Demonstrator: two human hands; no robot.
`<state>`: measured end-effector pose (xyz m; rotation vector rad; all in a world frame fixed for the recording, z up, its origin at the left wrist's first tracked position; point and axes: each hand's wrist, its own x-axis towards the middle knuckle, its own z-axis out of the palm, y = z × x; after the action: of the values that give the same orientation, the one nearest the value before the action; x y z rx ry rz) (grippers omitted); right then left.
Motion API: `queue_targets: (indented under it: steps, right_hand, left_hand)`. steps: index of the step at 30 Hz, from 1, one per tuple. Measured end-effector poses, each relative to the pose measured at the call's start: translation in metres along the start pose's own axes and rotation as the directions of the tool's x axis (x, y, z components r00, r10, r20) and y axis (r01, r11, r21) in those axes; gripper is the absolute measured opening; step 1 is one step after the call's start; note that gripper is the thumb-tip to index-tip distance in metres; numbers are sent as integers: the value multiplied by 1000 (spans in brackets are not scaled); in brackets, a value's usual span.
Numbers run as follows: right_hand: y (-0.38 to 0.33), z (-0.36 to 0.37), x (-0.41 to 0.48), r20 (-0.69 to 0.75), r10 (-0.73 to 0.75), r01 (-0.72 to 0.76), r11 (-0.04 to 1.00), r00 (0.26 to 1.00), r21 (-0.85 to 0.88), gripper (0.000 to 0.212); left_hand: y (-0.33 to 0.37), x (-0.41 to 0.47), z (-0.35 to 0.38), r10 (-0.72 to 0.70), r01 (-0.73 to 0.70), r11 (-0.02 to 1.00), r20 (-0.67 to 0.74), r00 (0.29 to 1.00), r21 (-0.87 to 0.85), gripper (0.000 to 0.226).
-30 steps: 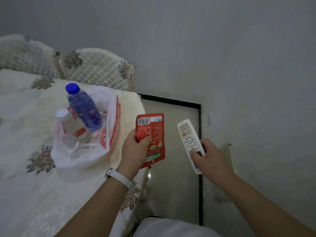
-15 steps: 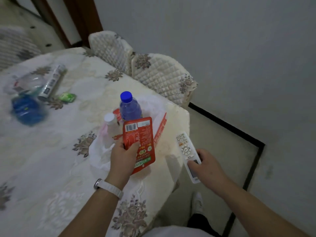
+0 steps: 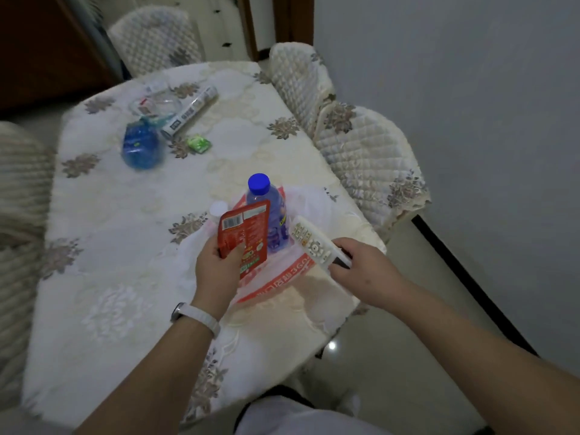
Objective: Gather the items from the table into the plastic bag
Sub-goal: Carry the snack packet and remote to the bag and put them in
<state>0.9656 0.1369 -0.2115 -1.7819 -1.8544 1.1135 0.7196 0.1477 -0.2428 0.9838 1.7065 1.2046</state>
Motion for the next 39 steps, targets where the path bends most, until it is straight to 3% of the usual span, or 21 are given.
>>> queue_targets:
  steps: [6, 12, 15, 19, 23, 27, 31, 33, 39]
  right_hand:
    - [-14, -2, 48, 88, -132, 145, 975, 987, -170, 23]
    - [-36, 5, 80, 192, -240, 301, 853, 952, -426, 18]
    - [-48, 18, 95, 256, -295, 380, 829, 921, -410, 19]
    - [-54, 47, 113, 328, -341, 450, 817, 881, -361, 11]
    - [-46, 78, 130, 416, -320, 481, 792, 851, -376, 14]
    - [-31, 92, 138, 448, -241, 417, 840, 861, -348, 17]
    - [-7, 88, 140, 423, -197, 377, 837, 884, -397, 28]
    - [8, 82, 139, 442, -155, 365, 819, 883, -442, 22]
    - [43, 69, 141, 464, -47, 331, 764, 885, -554, 37]
  left_hand:
    - [-32, 18, 8, -51, 52, 999, 51, 997, -17, 26]
    - [-63, 20, 4, -202, 207, 972, 55, 978, -109, 26]
    - [-71, 17, 1, -258, 273, 957, 143, 956, -99, 31]
    - [-77, 19, -11, -343, 343, 938, 208, 916, 37, 28]
    - [-81, 23, -21, -339, 276, 933, 306, 890, 229, 23]
    - [-90, 23, -21, -339, 219, 901, 291, 895, 375, 11]
    - [-101, 26, -13, -251, 87, 848, 252, 935, 523, 21]
    - [-106, 25, -9, -213, 52, 819, 218, 953, 571, 26]
    - [-104, 18, -15, -159, -67, 637, 217, 963, 768, 44]
